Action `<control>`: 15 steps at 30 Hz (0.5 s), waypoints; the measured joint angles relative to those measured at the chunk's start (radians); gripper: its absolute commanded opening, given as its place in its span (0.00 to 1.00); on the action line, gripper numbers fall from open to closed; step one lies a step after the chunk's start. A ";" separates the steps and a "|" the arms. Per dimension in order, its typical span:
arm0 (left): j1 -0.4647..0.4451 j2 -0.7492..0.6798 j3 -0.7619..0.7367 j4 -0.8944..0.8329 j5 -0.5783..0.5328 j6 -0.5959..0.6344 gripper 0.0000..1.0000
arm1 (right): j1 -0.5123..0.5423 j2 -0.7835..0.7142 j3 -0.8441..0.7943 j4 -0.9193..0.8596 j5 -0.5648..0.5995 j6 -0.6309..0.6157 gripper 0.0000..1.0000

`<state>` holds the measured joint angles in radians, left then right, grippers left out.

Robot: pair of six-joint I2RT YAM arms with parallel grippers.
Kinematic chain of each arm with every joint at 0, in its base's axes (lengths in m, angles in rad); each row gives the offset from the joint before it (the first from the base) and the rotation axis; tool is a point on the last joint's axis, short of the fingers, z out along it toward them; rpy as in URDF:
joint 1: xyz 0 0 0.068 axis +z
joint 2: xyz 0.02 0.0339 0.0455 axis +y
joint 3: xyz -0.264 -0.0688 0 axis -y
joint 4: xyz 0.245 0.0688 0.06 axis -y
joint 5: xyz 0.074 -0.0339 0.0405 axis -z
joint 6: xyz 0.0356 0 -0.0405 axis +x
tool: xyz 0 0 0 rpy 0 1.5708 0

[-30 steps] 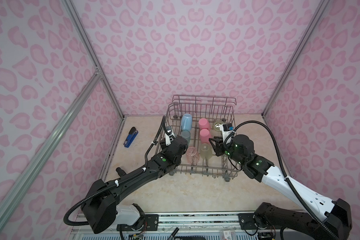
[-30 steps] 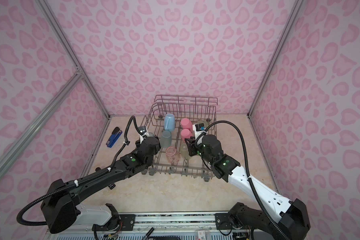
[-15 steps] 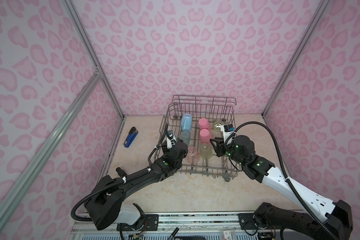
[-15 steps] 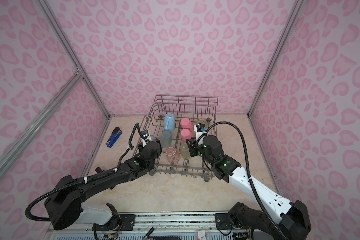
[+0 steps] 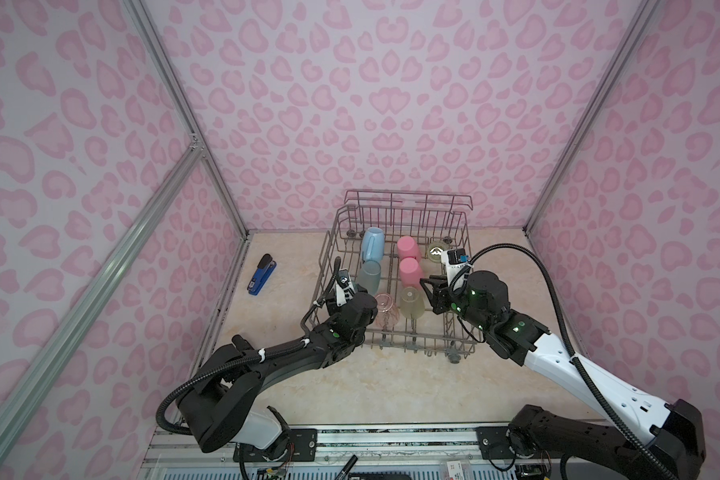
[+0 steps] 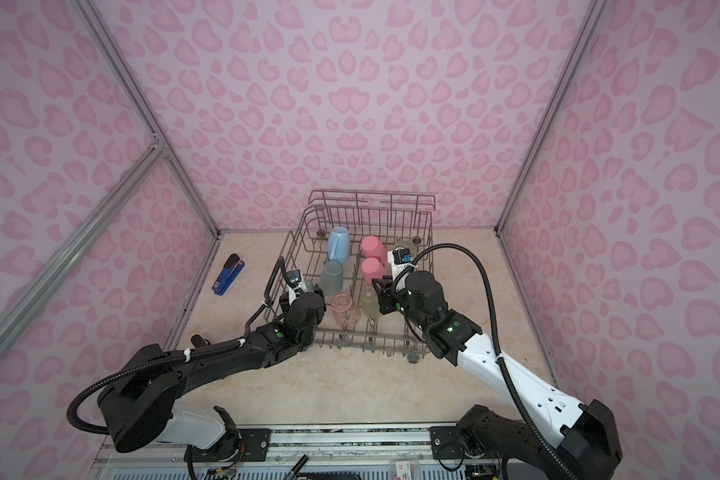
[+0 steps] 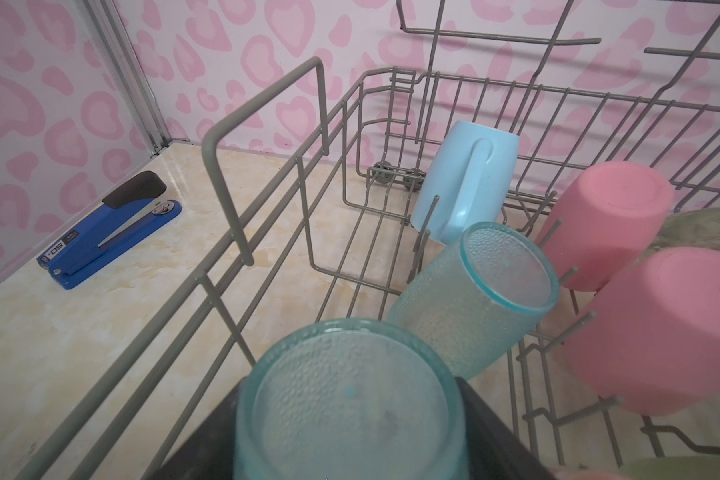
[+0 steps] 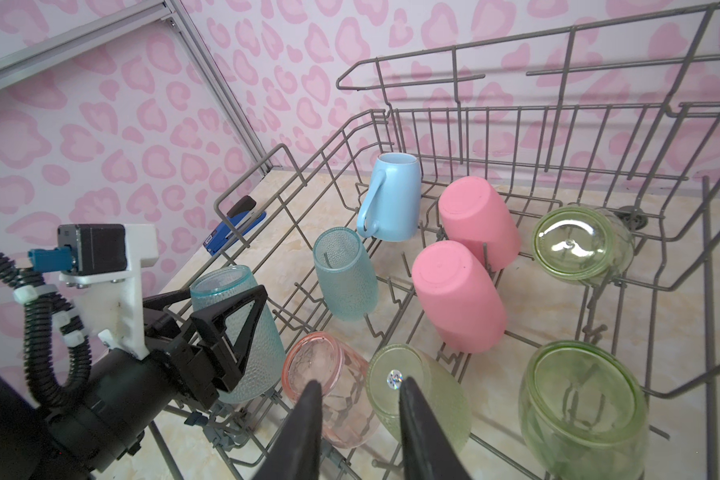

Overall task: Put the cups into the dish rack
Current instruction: 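Lower the teal cup into the rack corner near the robot with left gripper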

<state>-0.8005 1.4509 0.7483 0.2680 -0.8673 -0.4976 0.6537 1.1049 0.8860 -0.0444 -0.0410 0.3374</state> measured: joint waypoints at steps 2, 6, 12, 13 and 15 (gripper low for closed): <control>-0.002 0.005 -0.005 0.003 0.000 -0.007 0.64 | 0.000 0.000 0.000 0.000 0.000 0.001 0.32; -0.006 0.013 -0.016 0.020 -0.004 -0.019 0.64 | 0.000 0.000 0.000 -0.003 0.000 0.007 0.32; -0.012 0.030 -0.024 0.049 -0.026 -0.042 0.64 | 0.000 -0.001 -0.004 -0.005 0.001 0.006 0.32; -0.013 0.032 -0.024 0.051 -0.028 -0.045 0.64 | 0.000 -0.001 -0.005 -0.005 0.001 0.006 0.32; -0.019 0.032 -0.025 0.051 -0.032 -0.051 0.64 | -0.001 -0.001 -0.007 -0.005 0.000 0.006 0.32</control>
<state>-0.8192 1.4834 0.7235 0.3195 -0.8993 -0.5484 0.6525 1.1038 0.8791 -0.0494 -0.0406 0.3439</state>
